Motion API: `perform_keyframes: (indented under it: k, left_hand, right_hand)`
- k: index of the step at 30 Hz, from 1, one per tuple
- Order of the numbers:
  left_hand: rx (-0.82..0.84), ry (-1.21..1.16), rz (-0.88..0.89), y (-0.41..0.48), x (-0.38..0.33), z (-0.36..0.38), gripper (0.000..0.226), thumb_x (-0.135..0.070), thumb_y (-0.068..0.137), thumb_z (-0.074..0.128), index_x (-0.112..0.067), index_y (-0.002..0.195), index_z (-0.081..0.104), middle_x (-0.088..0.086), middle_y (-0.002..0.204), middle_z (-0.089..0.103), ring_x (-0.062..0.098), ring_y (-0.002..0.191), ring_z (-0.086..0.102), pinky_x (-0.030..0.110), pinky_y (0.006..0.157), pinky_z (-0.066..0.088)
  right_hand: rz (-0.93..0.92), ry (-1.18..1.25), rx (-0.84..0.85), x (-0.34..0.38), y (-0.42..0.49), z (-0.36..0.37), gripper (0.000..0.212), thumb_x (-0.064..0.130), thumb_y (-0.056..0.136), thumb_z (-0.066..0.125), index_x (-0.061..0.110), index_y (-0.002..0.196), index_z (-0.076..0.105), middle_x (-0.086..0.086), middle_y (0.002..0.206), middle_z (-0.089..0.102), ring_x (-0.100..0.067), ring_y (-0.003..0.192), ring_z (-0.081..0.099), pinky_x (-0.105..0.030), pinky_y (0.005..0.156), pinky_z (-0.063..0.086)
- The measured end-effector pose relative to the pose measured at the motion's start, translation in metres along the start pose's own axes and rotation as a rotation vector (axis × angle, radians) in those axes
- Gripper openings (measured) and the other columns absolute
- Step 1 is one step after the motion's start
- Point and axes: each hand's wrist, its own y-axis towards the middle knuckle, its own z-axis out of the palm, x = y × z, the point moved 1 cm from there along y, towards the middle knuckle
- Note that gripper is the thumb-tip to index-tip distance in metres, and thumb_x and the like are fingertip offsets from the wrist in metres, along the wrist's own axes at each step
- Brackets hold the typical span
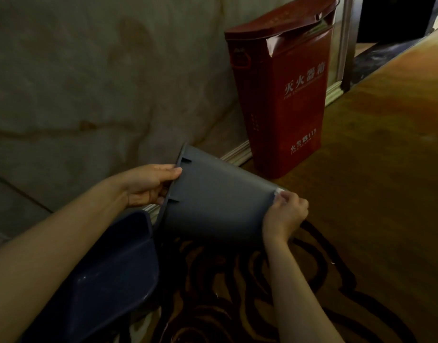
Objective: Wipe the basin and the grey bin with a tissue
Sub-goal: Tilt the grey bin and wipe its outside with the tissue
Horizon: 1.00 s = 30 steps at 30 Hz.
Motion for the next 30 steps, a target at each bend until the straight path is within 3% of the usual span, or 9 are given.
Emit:
perform_keyframes:
  k: [3,6,8,12,16,20,25,28,30]
  left_hand:
    - [-0.004,0.010,0.003,0.000,0.001,-0.002,0.021,-0.021,0.095,0.042,-0.017,0.099,0.062,0.000,0.079,0.070,0.008,0.060,0.069,0.027,0.049,0.057]
    - [0.007,0.048,0.006,0.000,0.004,-0.003,0.020,-0.021,0.094,0.042,-0.018,0.095,0.062,0.000,0.077,0.069,0.007,0.059,0.068,0.025,0.048,0.055]
    - [0.019,0.093,0.007,0.000,0.006,-0.004,0.020,-0.023,0.094,0.043,-0.020,0.095,0.063,0.000,0.081,0.071,0.008,0.065,0.069,0.026,0.052,0.056]
    - [0.086,0.115,-0.001,0.000,0.012,-0.012,0.024,-0.030,0.083,0.055,-0.024,0.102,0.067,0.002,0.102,0.072,0.016,0.089,0.068,0.035,0.072,0.059]
    - [0.127,0.114,-0.008,0.002,0.015,-0.018,0.030,-0.035,0.071,0.060,-0.028,0.098,0.071,-0.001,0.102,0.074,0.016,0.089,0.069,0.041,0.083,0.054]
    - [0.126,0.096,-0.011,0.006,0.014,-0.020,0.031,-0.032,0.072,0.059,-0.024,0.100,0.069,-0.002,0.097,0.075,0.012,0.082,0.071,0.035,0.074,0.058]
    - [0.115,0.062,-0.001,0.006,0.006,-0.019,0.030,-0.031,0.069,0.063,-0.016,0.094,0.073,0.006,0.097,0.073,0.013,0.078,0.071,0.030,0.070,0.059]
    - [0.145,0.027,-0.055,0.006,-0.006,-0.012,0.039,-0.054,0.071,0.053,-0.024,0.084,0.074,0.002,0.076,0.072,0.013,0.055,0.066,0.025,0.046,0.053]
    - [0.090,0.062,-0.094,0.013,-0.014,-0.005,0.053,-0.067,0.075,0.037,-0.027,0.076,0.071,0.001,0.065,0.066,0.014,0.047,0.060,0.022,0.039,0.048]
  right_hand:
    - [-0.235,0.076,0.116,0.035,-0.042,0.015,0.012,0.011,0.089,0.055,0.010,0.098,0.063,-0.010,0.108,0.056,-0.023,0.101,0.051,-0.028,0.087,0.038]
    - [-0.537,0.184,0.255,0.072,-0.083,0.030,0.006,0.009,0.085,0.060,0.009,0.089,0.064,-0.010,0.096,0.056,-0.021,0.091,0.051,-0.026,0.075,0.042]
    - [-0.618,0.221,0.281,0.089,-0.080,0.035,0.007,0.009,0.085,0.060,0.008,0.089,0.065,-0.010,0.094,0.057,-0.020,0.090,0.050,-0.022,0.073,0.038]
    - [-0.353,0.127,0.237,0.084,-0.028,0.032,0.016,0.011,0.089,0.056,0.007,0.099,0.067,-0.011,0.105,0.059,-0.025,0.100,0.052,-0.030,0.084,0.044]
    - [-0.086,-0.031,0.195,0.041,0.007,0.012,0.019,0.015,0.090,0.055,0.011,0.106,0.065,-0.008,0.111,0.058,-0.023,0.102,0.053,-0.032,0.085,0.046]
    - [0.042,-0.081,0.016,-0.006,0.011,-0.016,0.022,0.019,0.092,0.052,0.010,0.108,0.064,-0.009,0.113,0.054,-0.024,0.105,0.047,-0.029,0.080,0.035]
    - [0.087,-0.063,0.046,-0.014,0.022,-0.024,0.020,0.015,0.092,0.051,0.008,0.106,0.064,-0.010,0.115,0.052,-0.026,0.108,0.046,-0.030,0.081,0.032]
    - [0.064,-0.052,0.041,-0.016,0.017,-0.026,0.020,0.015,0.092,0.051,0.007,0.106,0.064,-0.011,0.115,0.053,-0.026,0.108,0.046,-0.030,0.082,0.032]
    - [0.046,-0.059,0.048,-0.016,0.013,-0.026,0.020,0.015,0.092,0.051,0.007,0.106,0.064,-0.011,0.114,0.053,-0.025,0.107,0.046,-0.029,0.081,0.033]
